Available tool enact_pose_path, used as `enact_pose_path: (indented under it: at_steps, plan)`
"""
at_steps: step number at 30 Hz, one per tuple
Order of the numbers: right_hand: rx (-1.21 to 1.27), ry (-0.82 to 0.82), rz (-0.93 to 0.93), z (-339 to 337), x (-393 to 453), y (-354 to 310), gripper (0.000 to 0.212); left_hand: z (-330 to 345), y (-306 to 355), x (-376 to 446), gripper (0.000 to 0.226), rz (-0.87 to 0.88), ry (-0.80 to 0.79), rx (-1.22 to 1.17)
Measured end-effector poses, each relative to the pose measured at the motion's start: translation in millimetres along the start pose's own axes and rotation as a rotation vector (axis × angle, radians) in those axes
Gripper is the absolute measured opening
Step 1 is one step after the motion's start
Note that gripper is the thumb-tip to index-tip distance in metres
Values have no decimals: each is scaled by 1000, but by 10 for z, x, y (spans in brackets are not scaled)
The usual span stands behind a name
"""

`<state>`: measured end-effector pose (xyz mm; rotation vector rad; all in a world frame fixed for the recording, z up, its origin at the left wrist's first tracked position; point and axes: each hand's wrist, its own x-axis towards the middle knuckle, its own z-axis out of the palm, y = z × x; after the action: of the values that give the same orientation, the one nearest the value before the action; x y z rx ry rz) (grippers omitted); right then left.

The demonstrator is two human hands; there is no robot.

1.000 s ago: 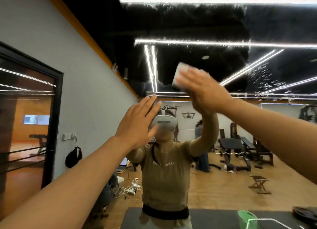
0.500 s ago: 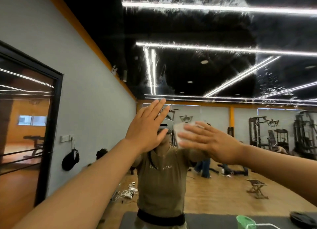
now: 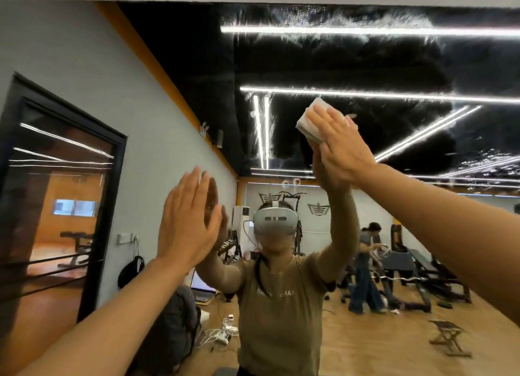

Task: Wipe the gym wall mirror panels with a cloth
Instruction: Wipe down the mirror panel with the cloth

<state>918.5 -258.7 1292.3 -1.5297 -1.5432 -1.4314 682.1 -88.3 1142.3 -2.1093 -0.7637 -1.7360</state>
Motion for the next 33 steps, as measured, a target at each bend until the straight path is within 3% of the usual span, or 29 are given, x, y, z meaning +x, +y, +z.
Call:
enact_pose_path:
  at_steps: [5,12,16,19,24,28,30,33]
  plan:
    - [-18,70,-48,189,-95,-305,52,-10,-418,-47,71,-52,-41,64]
    - [-162,-260,-754,658,-1229,-642,59,59,-505,-53,71,-31,-46,67]
    - [-217,-375,-927,638,-1202,-628,73,63,-550,-60,71,3,-44,93]
    - [-147,-276,-814,595,-740,-601,68,73,-599,-68,70,26,-42,124]
    - [-110,20,-296,321,283,-655,63,95,-602,-75,67,33,-23,134]
    - [-59,127,-19,365,643,-813,60,97,-621,-72,66,47,-6,131]
    - [-51,144,-85,532,495,-944,64,101,-623,-66,65,50,2,129]
    - [-80,61,-361,788,-48,-1137,72,113,-623,-64,65,61,23,133]
